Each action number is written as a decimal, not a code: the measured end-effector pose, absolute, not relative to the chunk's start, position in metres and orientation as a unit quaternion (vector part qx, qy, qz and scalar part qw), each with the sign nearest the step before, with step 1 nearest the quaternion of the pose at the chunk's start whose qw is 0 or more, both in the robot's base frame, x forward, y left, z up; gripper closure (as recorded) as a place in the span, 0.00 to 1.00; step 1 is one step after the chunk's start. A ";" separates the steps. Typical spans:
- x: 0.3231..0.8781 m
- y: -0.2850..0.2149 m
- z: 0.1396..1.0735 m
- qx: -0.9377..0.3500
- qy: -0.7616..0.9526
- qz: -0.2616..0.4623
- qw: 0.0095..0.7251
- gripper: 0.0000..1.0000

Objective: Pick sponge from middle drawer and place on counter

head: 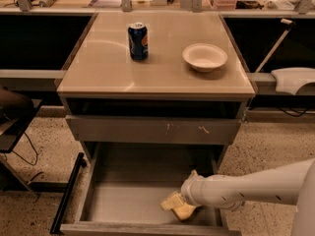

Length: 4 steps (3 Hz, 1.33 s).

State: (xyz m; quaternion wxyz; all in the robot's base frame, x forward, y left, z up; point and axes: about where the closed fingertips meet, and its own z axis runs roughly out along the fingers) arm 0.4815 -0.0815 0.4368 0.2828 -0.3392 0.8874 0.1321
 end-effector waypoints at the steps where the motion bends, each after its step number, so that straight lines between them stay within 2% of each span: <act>1: 0.473 -0.081 0.391 -0.323 0.901 0.134 0.258 0.00; 2: 0.470 -0.087 0.337 -0.279 0.921 0.137 0.234 0.00; 3: 0.463 -0.086 0.329 -0.277 0.923 0.141 0.226 0.00; 4: 0.463 -0.086 0.329 -0.277 0.923 0.141 0.226 0.19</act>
Offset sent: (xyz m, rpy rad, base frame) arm -0.0141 -0.0152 -0.1657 0.0126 0.2026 -0.2255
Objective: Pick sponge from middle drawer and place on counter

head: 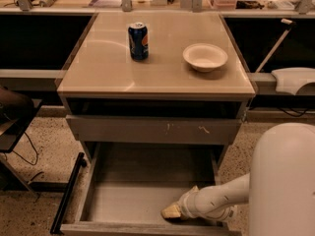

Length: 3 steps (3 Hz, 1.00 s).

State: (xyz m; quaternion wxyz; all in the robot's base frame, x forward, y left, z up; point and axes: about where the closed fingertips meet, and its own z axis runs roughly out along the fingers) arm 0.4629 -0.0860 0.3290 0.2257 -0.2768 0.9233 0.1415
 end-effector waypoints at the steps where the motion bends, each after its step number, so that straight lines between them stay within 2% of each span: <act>1: 0.463 -0.086 0.329 -0.277 0.923 0.141 0.226 0.42; 3: 0.463 -0.086 0.338 -0.277 0.923 0.141 0.226 0.89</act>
Offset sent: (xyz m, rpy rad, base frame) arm 0.0000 0.0000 0.0000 0.0000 0.0000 0.0000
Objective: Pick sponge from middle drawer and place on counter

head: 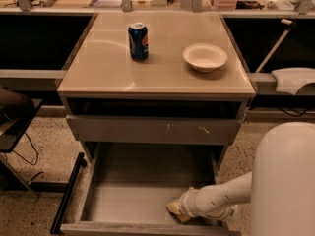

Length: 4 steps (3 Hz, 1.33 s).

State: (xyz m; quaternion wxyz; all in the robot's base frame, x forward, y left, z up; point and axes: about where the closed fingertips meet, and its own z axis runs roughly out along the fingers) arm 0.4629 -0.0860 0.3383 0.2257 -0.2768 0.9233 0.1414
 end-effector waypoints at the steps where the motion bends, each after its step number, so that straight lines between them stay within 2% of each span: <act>1: 0.463 -0.086 0.345 -0.277 0.923 0.141 0.226 1.00; 2: 0.506 -0.104 0.405 -0.280 0.912 0.134 0.269 1.00; 3: 0.585 -0.130 0.545 -0.287 0.885 0.122 0.346 1.00; 4: 0.585 -0.130 0.545 -0.287 0.885 0.122 0.346 1.00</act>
Offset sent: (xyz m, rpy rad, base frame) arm 0.1134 -0.0393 0.2374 0.0412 -0.2014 0.0986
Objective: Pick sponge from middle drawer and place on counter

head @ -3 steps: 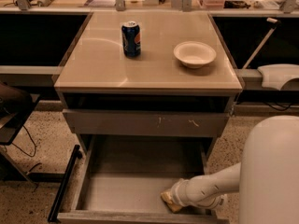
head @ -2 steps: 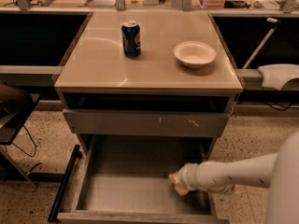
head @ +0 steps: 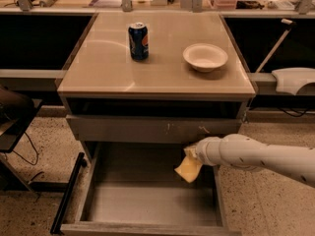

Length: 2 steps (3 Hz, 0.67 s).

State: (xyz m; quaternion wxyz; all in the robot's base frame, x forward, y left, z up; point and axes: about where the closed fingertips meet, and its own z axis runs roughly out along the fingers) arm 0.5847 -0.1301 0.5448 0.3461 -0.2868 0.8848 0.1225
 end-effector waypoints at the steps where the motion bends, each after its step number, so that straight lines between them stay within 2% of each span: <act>1: 0.561 -0.144 0.542 -0.279 0.898 0.118 0.320 1.00; 2: 0.527 -0.174 0.558 -0.238 0.921 0.091 0.295 1.00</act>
Offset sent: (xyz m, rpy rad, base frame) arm -0.1691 -0.1098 0.1161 -0.2088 0.1230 -0.2621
